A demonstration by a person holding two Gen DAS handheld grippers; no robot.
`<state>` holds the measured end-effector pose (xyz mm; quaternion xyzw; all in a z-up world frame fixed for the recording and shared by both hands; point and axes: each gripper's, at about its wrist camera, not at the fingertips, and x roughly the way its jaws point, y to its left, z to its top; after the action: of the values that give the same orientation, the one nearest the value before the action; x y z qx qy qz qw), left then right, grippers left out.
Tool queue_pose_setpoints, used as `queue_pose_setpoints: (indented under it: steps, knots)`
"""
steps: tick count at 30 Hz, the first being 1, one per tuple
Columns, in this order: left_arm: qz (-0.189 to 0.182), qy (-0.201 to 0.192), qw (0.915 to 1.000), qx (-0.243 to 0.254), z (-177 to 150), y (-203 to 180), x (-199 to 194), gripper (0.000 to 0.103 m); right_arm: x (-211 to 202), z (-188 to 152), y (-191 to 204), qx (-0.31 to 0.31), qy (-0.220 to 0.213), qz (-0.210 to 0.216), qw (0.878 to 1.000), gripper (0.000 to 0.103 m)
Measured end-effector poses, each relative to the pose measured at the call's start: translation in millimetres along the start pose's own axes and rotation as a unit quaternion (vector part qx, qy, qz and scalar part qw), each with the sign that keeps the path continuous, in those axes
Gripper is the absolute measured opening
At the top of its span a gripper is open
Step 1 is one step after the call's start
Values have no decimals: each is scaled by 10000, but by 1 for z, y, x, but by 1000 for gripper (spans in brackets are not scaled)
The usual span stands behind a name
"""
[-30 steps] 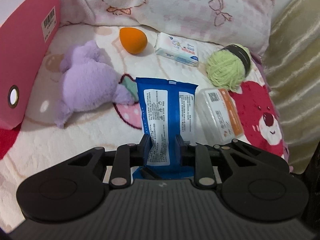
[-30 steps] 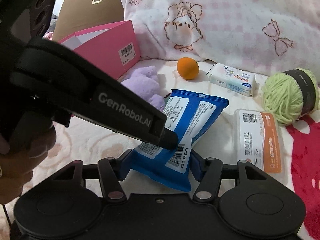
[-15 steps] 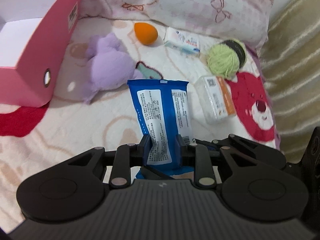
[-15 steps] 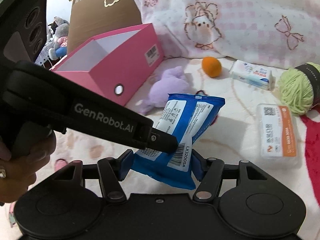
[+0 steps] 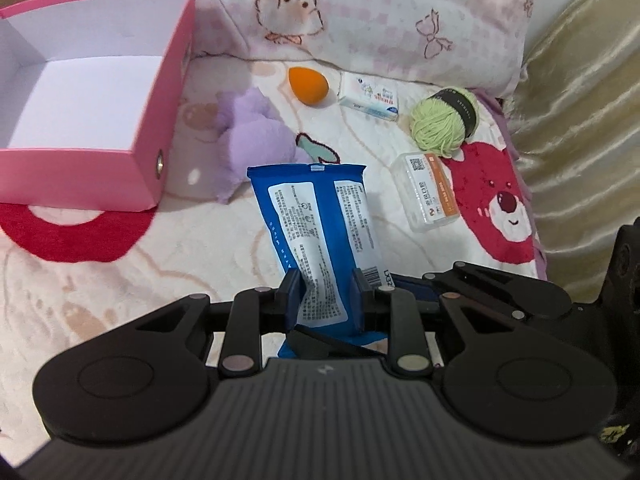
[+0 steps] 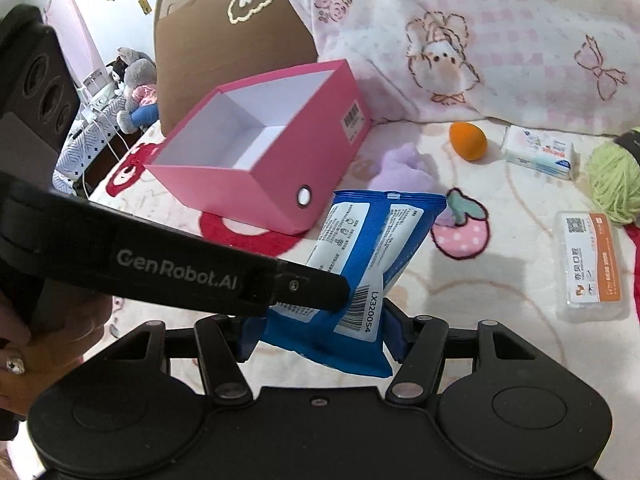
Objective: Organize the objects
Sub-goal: 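Lift the blue snack packet with the left tool into the pink box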
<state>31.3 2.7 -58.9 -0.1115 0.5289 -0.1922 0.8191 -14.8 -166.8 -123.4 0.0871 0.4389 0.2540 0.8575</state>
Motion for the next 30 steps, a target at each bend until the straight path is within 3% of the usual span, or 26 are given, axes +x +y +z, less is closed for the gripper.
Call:
queue_pose_setpoints:
  steps: [10,15,22,30]
  knots:
    - [217,-142,9995,161,3,5,-54,23,-14,23,36,-180,19,237,9996,64]
    - [255,-158,9995,-46,9,19,-77,24,-13,44,53,52,183,373,9991,64]
    - [418,-446,9977,-304,22,43,-107,24,-5,70,80,-309,-29,505,9982,64]
    - [845,-502,9941,-458,49,74,-134,25,20,113,104,-398,-80,952,9946,64]
